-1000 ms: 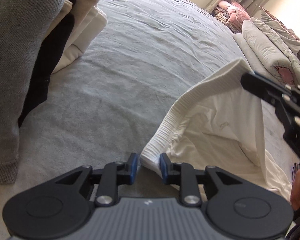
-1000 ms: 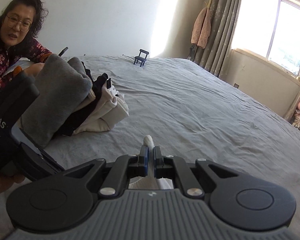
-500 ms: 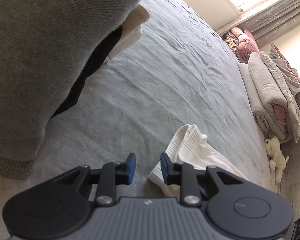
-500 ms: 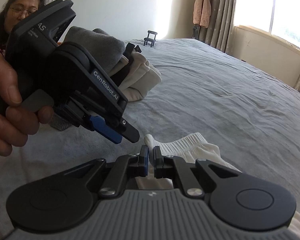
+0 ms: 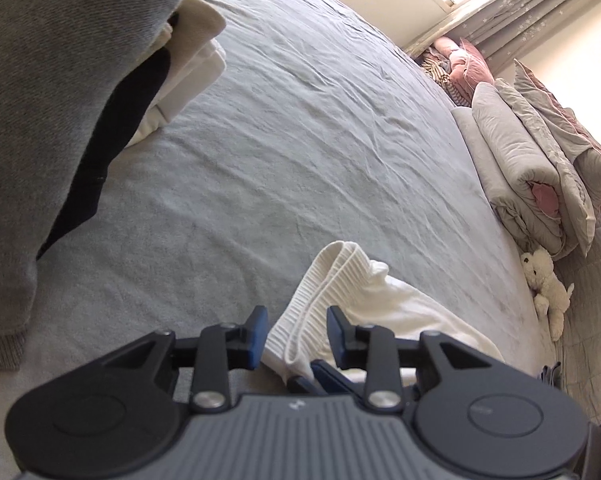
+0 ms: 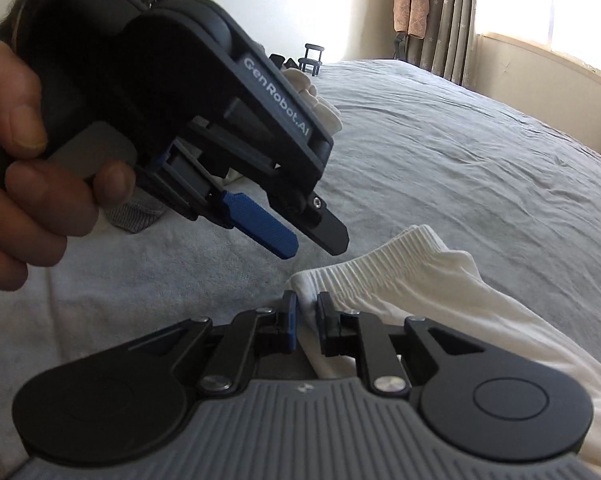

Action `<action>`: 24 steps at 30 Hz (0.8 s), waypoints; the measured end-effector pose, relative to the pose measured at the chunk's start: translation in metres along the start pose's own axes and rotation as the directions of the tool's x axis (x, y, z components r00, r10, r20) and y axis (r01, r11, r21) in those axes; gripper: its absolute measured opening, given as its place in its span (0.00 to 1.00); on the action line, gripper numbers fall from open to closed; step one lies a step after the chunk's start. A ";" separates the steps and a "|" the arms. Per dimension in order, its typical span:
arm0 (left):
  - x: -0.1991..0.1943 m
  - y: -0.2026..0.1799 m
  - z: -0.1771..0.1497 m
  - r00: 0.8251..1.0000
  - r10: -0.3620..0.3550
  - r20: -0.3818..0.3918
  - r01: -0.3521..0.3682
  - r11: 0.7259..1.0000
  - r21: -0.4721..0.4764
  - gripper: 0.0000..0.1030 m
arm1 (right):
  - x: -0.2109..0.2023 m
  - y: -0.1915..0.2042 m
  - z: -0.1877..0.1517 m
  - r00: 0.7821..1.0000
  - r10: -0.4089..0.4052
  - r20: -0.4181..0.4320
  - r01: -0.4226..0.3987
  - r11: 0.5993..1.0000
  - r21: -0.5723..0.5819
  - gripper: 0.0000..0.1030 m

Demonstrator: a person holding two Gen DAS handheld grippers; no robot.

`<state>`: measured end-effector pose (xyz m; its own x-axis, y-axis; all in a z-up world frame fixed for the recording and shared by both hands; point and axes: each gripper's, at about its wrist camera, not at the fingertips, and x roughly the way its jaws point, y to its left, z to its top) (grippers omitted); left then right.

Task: Fold clothes
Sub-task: 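Grasp the waistband with the right gripper and pull it to lay the garment flat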

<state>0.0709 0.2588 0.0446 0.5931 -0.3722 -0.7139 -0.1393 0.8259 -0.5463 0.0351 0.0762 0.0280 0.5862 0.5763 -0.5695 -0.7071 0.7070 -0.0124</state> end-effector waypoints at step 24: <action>0.040 -0.044 -0.004 0.998 0.052 0.045 -0.061 0.972 0.229 0.20 | -0.124 -0.128 -0.098 0.949 -0.284 -0.133 0.273 0.957 -0.096 0.39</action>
<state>0.0980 0.2059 0.0382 0.6199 -0.3093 -0.7211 0.0099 0.9220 -0.3870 0.0142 -0.1253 0.0198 0.7048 0.2916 -0.6467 -0.5549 0.7946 -0.2464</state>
